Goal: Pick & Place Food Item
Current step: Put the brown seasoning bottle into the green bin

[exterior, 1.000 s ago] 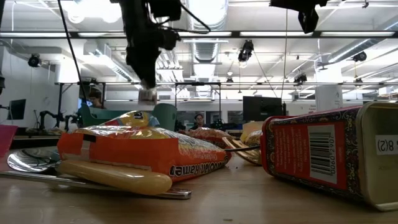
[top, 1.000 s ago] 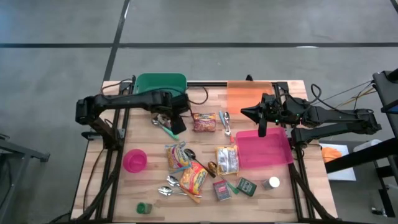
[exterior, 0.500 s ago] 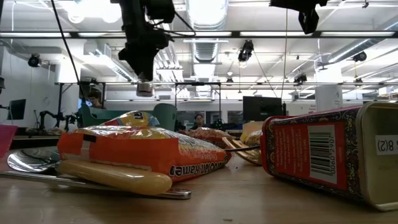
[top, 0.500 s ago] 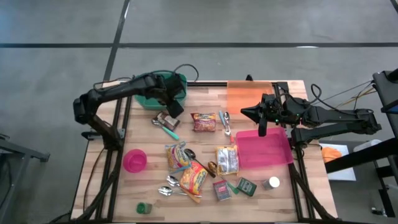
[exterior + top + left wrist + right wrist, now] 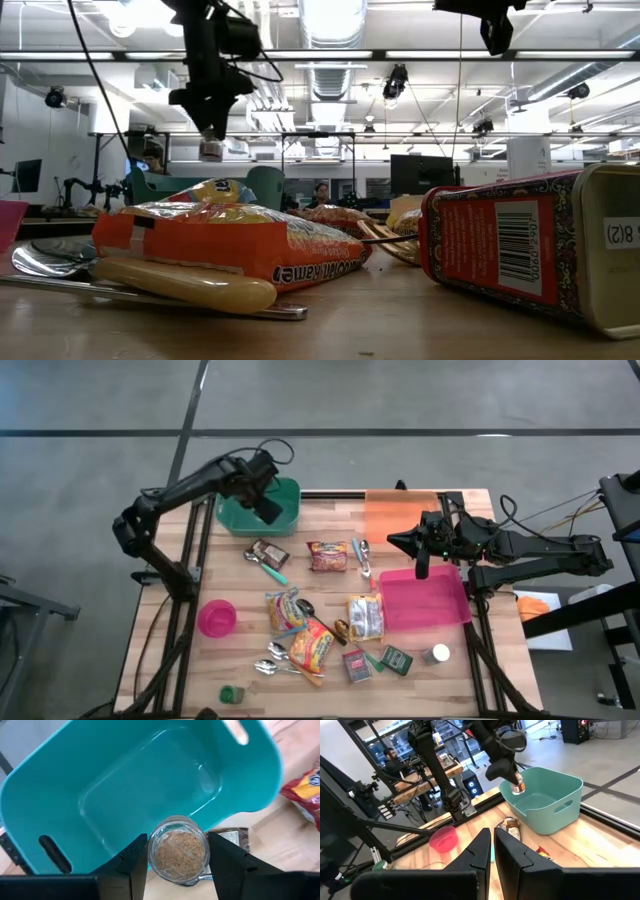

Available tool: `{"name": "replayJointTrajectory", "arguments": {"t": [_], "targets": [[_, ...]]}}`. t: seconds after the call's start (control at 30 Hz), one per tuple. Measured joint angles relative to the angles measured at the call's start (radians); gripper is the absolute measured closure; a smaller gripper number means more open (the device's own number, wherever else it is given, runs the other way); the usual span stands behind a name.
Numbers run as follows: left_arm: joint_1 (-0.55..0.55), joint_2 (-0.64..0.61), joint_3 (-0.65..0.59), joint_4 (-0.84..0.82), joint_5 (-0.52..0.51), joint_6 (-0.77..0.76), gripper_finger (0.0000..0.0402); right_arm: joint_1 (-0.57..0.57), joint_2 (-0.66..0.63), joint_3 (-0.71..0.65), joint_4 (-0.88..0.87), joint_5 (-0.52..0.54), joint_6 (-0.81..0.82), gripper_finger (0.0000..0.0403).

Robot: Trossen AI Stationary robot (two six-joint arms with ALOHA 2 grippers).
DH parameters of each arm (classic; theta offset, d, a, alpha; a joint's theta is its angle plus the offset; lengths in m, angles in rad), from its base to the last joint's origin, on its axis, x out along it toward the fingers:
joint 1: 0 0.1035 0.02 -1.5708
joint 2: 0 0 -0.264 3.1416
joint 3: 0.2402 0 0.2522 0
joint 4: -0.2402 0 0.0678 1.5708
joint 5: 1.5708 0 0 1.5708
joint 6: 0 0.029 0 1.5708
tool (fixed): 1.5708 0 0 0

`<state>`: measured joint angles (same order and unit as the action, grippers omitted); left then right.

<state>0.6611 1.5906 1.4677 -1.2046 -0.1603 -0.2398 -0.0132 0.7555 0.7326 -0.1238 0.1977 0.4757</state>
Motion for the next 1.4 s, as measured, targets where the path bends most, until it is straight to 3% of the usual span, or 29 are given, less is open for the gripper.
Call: {"name": "replayJointTrajectory", "arguments": {"t": [0.6,0.83,1.4], "targets": [[0.206,0.062,-0.002,0.050,-0.002,-0.095,0.0241,0.000,0.000,0.000,0.000,0.000,0.023,0.0382],[0.226,0.158,-0.002,0.072,-0.112,-0.156,0.0241,0.000,0.000,0.000,0.000,-0.001,0.049,0.0382],[0.318,0.318,-0.003,0.120,-0.053,-0.233,0.0241,0.000,0.000,0.000,-0.002,-0.050,0.110,0.0382]]}}
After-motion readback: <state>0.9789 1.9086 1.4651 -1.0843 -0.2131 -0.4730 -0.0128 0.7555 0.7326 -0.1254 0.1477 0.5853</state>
